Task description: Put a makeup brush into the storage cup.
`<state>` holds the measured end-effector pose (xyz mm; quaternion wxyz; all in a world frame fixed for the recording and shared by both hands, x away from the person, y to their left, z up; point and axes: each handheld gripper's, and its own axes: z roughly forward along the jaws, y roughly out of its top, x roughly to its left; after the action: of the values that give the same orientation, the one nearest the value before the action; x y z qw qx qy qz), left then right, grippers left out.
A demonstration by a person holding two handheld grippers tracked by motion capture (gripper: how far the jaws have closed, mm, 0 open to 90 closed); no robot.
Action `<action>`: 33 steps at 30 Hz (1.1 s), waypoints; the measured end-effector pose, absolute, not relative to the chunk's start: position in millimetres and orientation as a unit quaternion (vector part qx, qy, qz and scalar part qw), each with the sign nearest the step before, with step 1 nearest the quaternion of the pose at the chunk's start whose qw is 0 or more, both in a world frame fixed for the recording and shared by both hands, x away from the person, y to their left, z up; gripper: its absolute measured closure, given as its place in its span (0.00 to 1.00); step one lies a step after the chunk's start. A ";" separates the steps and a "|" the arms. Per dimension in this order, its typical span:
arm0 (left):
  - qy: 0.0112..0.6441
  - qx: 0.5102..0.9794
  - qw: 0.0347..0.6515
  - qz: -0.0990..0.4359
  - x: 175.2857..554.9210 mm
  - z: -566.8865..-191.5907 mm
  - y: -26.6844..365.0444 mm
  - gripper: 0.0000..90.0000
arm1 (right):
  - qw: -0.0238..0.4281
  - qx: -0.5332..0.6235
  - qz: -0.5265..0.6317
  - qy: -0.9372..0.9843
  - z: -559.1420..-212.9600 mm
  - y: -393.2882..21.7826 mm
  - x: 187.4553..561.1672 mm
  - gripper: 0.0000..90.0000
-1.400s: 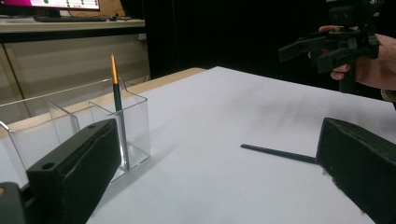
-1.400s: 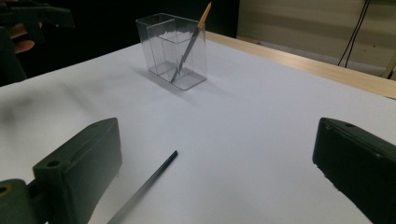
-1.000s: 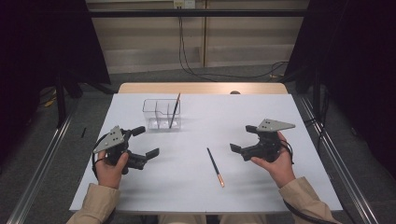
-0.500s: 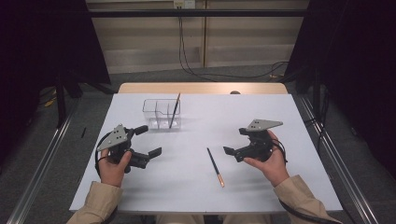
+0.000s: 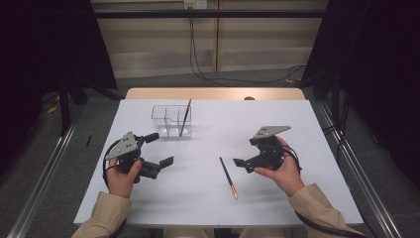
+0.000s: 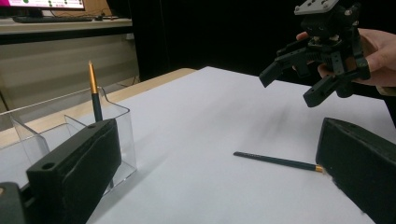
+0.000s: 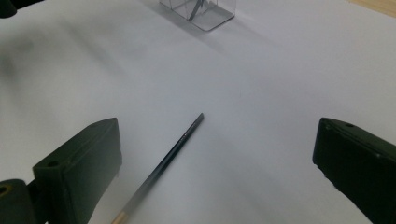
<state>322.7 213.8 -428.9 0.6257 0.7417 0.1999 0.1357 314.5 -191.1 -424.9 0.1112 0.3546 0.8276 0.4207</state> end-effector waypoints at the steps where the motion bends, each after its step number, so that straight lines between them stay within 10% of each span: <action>1: 0.200 0.742 0.625 0.136 322.8 -428.8 213.8 0.00 | 0.109 0.353 0.418 0.830 -425.2 -189.6 315.2 0.01; 33: 0.187 0.748 0.624 0.125 331.4 -429.3 200.2 0.00 | 0.068 0.346 0.302 0.886 -431.9 -170.9 320.6 0.01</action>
<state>331.4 200.2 -429.3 0.6240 0.7484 0.1868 0.1251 320.6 -170.9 -431.9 0.0682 0.3465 0.8855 0.3020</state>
